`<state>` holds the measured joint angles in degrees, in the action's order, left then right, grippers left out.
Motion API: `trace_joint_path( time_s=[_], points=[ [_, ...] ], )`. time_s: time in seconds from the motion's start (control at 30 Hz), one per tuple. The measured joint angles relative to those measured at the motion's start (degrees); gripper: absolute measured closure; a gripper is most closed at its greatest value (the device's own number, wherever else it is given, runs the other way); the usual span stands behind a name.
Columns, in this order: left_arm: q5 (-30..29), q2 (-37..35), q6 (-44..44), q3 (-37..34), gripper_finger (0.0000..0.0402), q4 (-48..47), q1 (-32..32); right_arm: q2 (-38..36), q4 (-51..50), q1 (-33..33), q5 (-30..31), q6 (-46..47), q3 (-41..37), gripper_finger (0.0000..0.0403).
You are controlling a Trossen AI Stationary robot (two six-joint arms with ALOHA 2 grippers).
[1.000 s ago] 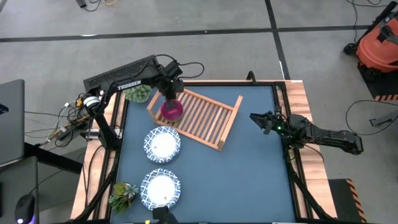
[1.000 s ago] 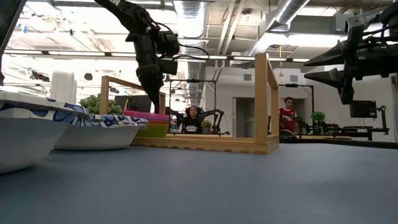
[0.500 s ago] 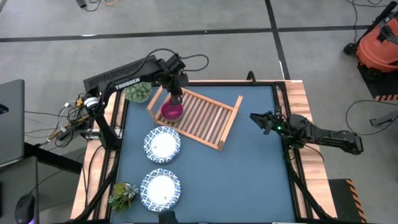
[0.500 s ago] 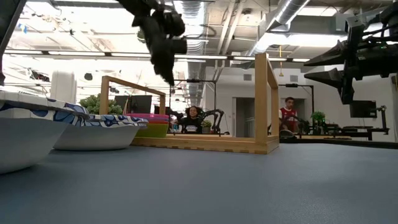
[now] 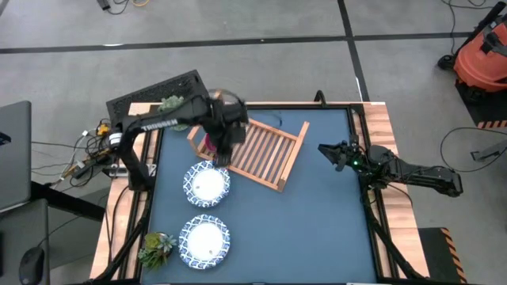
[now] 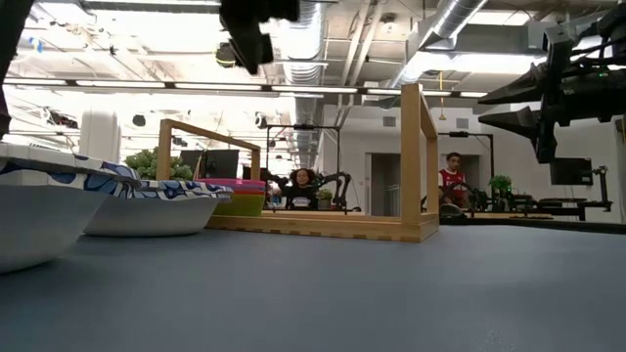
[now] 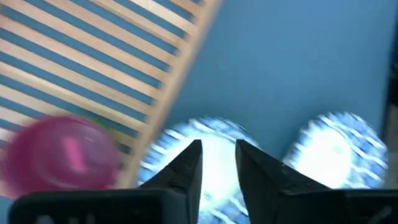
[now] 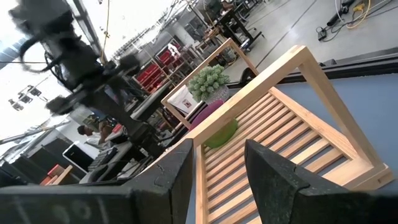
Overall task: Place and stack bowls onto a shelf
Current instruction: Put the large white bowl on the shelf
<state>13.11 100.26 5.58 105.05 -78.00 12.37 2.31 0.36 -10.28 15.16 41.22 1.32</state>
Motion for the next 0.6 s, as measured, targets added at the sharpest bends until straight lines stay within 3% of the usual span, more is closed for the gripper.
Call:
trace_joint_path(
  time_s=[0.17, 0.6],
  points=[
    [-1.9, -0.2, -8.5, -2.1, 0.0291, -0.3, -10.2, 0.0, 0.0, 0.0, 0.0, -2.6, 0.0, 0.0232],
    [-21.3, -0.2, -32.5, -14.1, 0.0283, 11.6, -30.7, 0.0, 0.0, 0.0, -0.2, -4.2, 0.0, 0.0232]
  ],
)
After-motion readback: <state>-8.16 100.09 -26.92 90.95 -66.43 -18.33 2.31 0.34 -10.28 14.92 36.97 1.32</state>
